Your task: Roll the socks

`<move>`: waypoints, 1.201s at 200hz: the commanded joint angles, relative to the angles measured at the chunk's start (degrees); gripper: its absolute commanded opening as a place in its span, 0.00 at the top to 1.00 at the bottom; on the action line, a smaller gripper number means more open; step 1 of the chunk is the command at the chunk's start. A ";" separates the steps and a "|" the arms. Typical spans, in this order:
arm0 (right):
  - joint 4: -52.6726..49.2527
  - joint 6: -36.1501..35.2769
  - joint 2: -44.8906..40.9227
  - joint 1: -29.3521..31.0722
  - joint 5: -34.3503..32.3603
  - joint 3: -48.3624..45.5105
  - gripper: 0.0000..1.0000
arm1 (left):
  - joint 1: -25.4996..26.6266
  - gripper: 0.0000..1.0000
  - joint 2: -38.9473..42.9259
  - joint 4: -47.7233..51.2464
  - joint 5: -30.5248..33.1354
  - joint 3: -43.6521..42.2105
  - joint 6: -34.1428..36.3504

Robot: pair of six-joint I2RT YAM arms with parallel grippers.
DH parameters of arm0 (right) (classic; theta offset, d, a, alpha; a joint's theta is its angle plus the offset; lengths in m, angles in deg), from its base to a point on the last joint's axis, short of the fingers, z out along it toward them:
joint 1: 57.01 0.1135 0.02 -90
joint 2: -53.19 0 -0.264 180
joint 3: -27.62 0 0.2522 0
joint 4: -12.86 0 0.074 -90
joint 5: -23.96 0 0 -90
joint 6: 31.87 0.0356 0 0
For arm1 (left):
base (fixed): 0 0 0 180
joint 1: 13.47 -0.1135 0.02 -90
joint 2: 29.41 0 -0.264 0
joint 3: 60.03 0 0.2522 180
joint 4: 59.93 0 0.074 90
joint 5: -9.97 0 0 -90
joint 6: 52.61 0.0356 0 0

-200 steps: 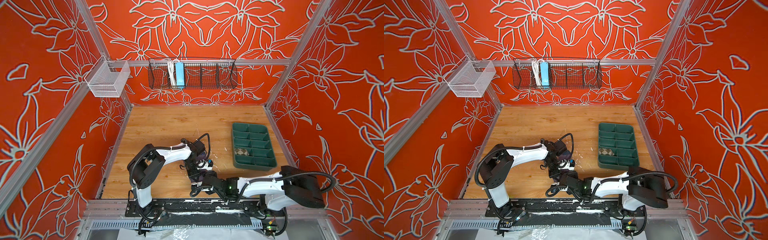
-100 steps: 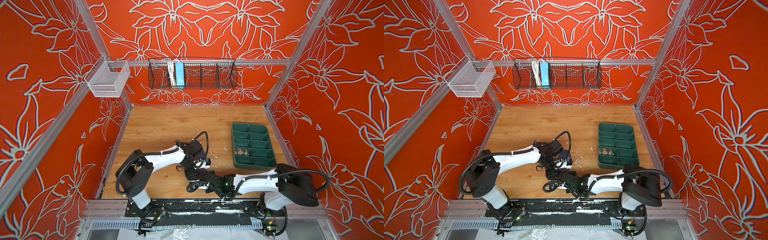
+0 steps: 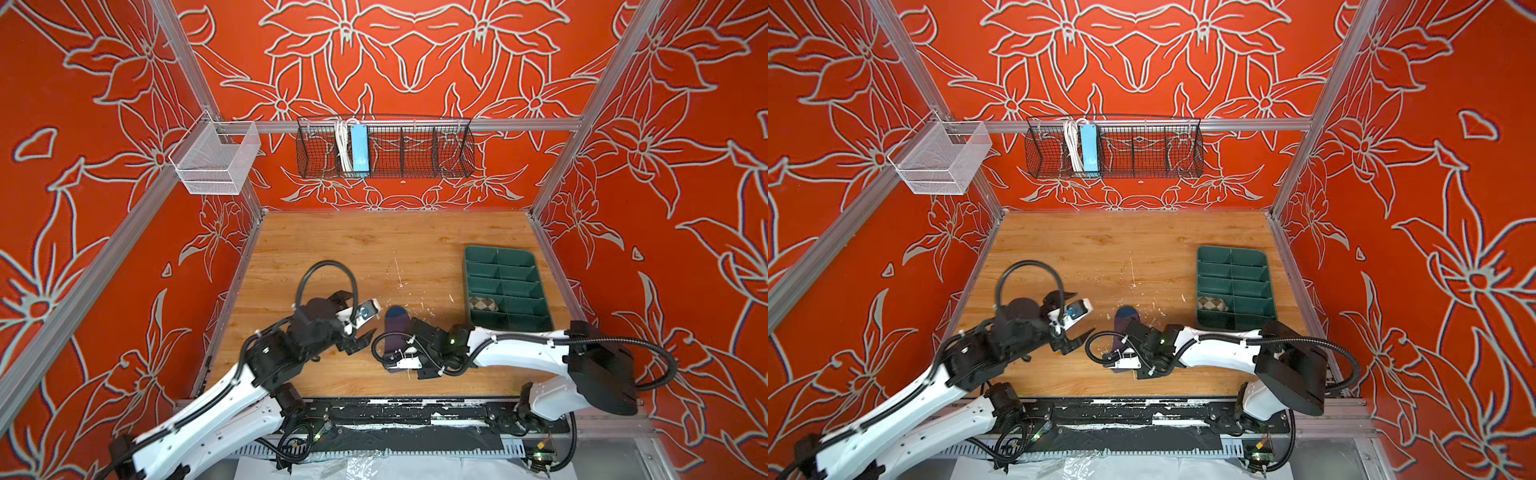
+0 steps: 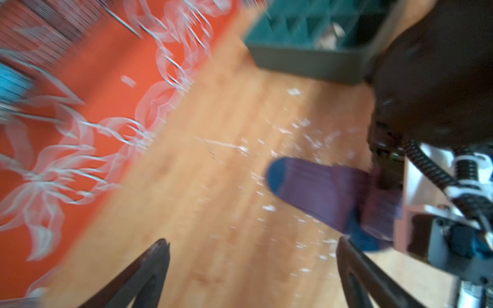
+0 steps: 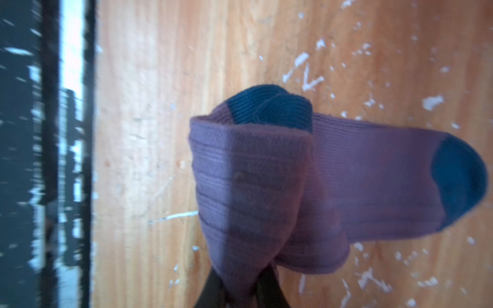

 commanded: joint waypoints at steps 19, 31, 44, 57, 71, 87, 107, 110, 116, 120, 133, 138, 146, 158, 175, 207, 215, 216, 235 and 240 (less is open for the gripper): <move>-19.12 -1.17 9.13 -4.35 16.36 10.15 1.00 | -0.20 0.02 10.14 4.52 -0.47 0.67 1.39; -22.94 -1.29 12.35 -5.68 19.37 13.73 1.00 | -0.20 0.00 10.64 9.00 -5.15 1.67 3.51; -26.43 -1.71 15.70 -7.07 22.06 17.19 1.00 | -0.20 0.02 9.94 15.13 -12.72 2.48 9.05; -29.64 -3.06 18.92 -8.17 25.21 20.31 1.00 | -0.20 0.04 8.61 20.14 -17.28 2.64 13.16; -31.74 -3.78 21.87 -9.24 27.18 23.16 1.00 | -0.11 0.06 6.63 21.88 -18.11 2.27 14.56; -32.29 -4.18 25.04 -10.39 27.66 25.48 1.00 | 0.71 0.08 4.33 20.13 -18.48 0.75 14.99; -31.86 -4.30 28.00 -11.63 27.01 27.49 1.00 | 5.84 0.12 0.36 13.97 -12.85 -2.12 14.02; -31.85 -4.27 28.33 -11.79 26.99 27.75 1.00 | 7.10 0.12 -0.47 13.07 -11.50 -2.57 13.93; -31.77 -4.27 29.07 -12.08 26.90 28.26 1.00 | 9.77 0.12 -2.22 11.14 -8.67 -3.61 14.04; -31.64 -4.27 29.47 -12.27 26.82 28.49 1.00 | 11.70 0.12 -3.51 9.45 -6.35 -4.50 13.94; -31.15 -3.91 30.59 -12.78 26.68 28.91 1.00 | 17.61 0.12 -8.61 3.97 0.00 -7.18 13.57; -31.51 -3.94 31.01 -12.94 26.52 29.37 1.00 | 19.33 0.12 -10.90 1.83 1.90 -7.83 13.06; -31.89 -4.10 31.56 -13.13 26.43 29.96 1.00 | 21.42 0.12 -15.15 -1.28 4.68 -8.39 11.42; -32.28 -4.36 31.96 -13.42 26.20 30.30 1.00 | 22.85 0.13 -21.47 -4.53 6.91 -7.92 7.65; -31.62 -4.02 31.69 -13.80 25.42 30.30 1.00 | 23.74 0.15 -29.24 -7.86 8.63 -7.14 3.29; -31.16 -4.00 31.48 -14.20 26.17 30.58 1.00 | 24.50 0.20 -37.17 -15.45 11.88 -7.51 -1.28; -31.23 -4.15 31.50 -14.24 26.43 30.73 1.00 | 24.50 0.22 -38.97 -16.56 12.23 -7.44 -1.83; -31.23 -4.17 31.50 -14.20 26.49 30.74 1.00 | 24.50 0.22 -39.21 -16.67 12.26 -7.46 -1.88; -30.78 -4.19 31.42 -14.34 26.97 30.75 1.00 | 24.50 0.32 -43.75 -17.44 11.97 -6.72 -2.44; -30.52 -4.12 31.28 -14.39 27.01 30.68 1.00 | 24.50 0.37 -44.91 -17.09 11.77 -6.23 -2.45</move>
